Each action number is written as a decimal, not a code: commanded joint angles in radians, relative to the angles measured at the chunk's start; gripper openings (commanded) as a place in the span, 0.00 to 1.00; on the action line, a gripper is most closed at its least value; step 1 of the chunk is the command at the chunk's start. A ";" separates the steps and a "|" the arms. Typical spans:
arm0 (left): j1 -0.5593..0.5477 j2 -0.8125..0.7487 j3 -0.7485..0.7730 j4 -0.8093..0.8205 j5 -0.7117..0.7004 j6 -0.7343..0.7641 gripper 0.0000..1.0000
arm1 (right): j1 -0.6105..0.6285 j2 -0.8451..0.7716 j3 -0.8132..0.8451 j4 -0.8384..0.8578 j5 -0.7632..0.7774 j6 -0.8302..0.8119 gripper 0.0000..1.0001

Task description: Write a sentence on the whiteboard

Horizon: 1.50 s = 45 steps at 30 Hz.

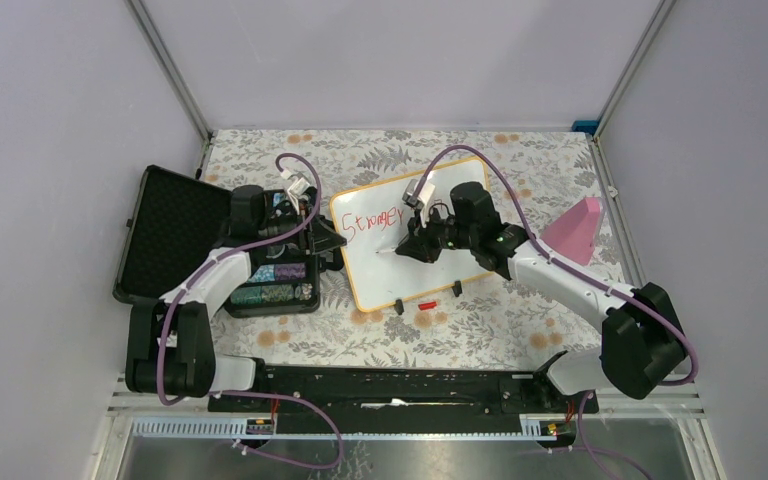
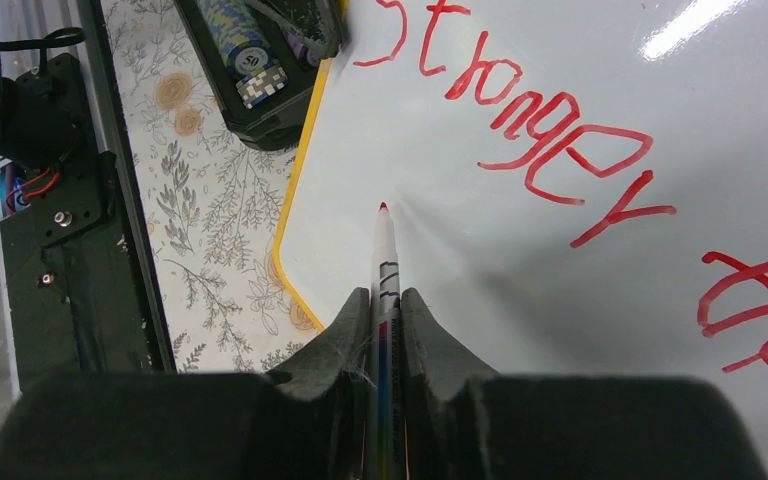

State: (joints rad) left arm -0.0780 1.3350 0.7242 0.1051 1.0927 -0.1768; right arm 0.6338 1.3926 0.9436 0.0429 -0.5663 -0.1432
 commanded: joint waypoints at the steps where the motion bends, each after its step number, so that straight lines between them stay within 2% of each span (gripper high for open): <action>1: -0.001 0.001 0.009 0.057 -0.004 0.006 0.26 | 0.011 0.003 0.004 0.026 -0.036 -0.029 0.00; 9: -0.002 0.015 0.014 0.044 -0.010 0.017 0.11 | 0.012 -0.015 0.003 -0.067 -0.068 -0.076 0.00; 17: -0.002 0.018 0.021 0.020 -0.017 0.034 0.00 | 0.012 -0.005 0.012 -0.073 -0.032 -0.095 0.00; 27: -0.002 0.026 0.027 0.012 -0.020 0.036 0.00 | 0.012 0.014 0.041 -0.054 0.026 -0.099 0.00; 45: -0.002 0.034 0.035 -0.004 -0.024 0.048 0.00 | 0.012 0.047 0.027 -0.053 0.017 -0.118 0.00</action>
State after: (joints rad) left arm -0.0761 1.3571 0.7273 0.0998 1.0882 -0.1886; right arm 0.6369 1.4361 0.9524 -0.0322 -0.5606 -0.2325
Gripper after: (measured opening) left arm 0.098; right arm 0.175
